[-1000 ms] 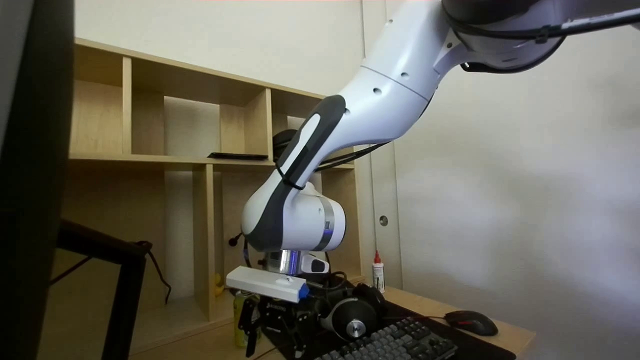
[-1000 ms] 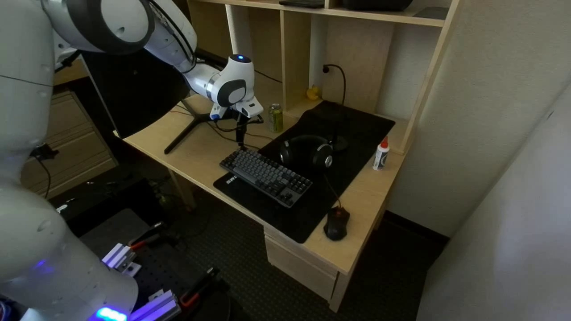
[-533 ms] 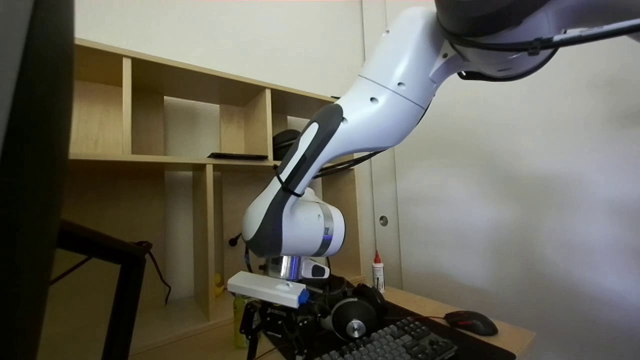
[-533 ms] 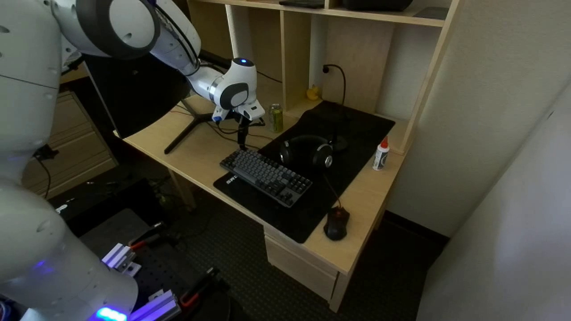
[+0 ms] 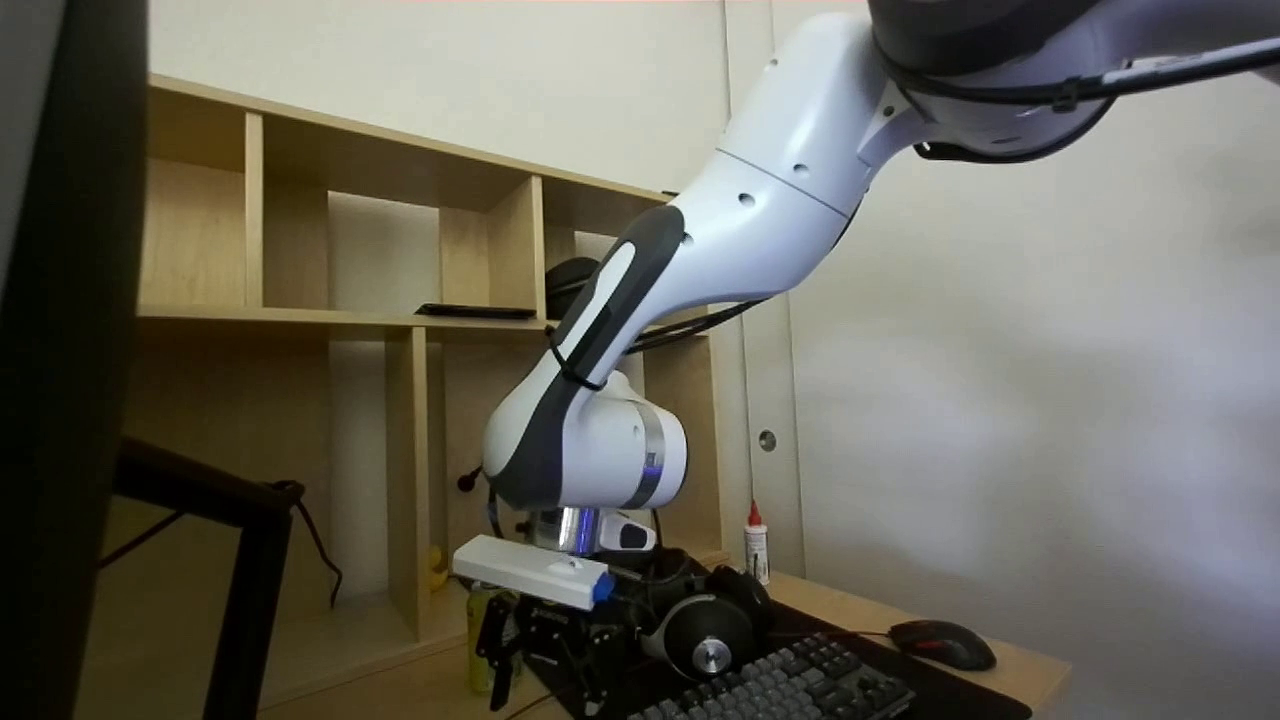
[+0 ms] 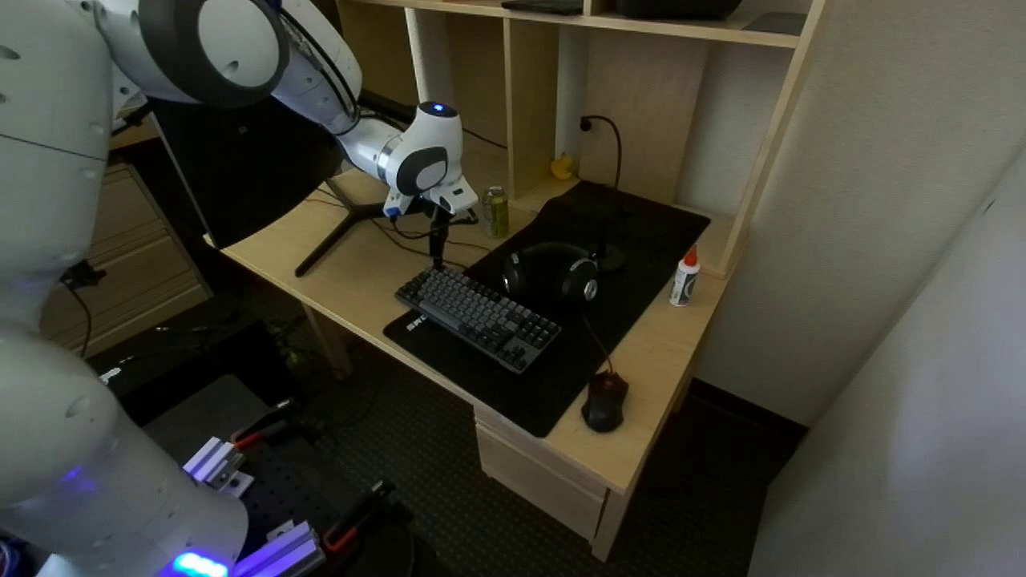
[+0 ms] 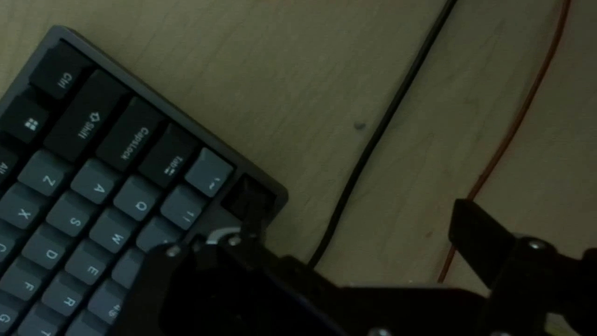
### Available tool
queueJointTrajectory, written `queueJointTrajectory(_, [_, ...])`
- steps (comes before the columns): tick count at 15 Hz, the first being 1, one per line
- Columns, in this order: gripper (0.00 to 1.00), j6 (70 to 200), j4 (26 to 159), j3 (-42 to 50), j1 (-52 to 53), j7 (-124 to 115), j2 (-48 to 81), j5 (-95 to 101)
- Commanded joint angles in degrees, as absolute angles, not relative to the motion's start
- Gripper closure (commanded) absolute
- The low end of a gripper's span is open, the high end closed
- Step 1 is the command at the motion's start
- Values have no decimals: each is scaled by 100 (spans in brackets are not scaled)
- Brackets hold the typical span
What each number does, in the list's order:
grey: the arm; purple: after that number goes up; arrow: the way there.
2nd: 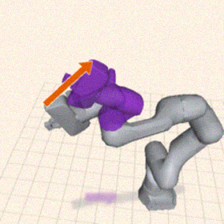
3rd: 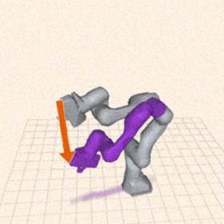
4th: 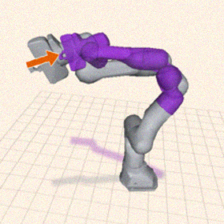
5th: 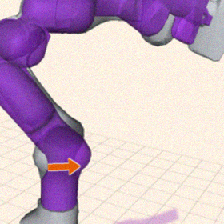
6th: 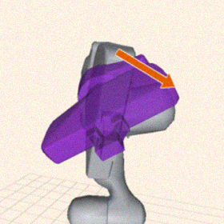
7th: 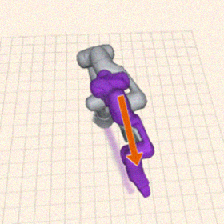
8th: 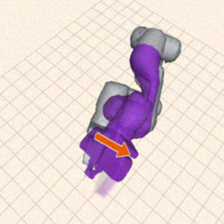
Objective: Press on the keyboard
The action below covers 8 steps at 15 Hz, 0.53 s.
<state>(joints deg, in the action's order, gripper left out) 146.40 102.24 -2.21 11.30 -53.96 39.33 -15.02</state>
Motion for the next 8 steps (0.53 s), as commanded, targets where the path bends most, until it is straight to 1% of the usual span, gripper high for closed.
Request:
queueJointTrajectory(1, [0, 14886, 10561, -350, 1010, -5052, 3467, -1637])
queueJointTrajectory(5, [0, 14773, 11063, -287, 1113, -5110, 2769, -1590])
queueJointTrajectory(6, [0, 14778, 10480, -231, 1142, -5206, 3295, -1535])
queueJointTrajectory(8, [0, 14773, 10546, -235, 1146, -5219, 3159, -1529])
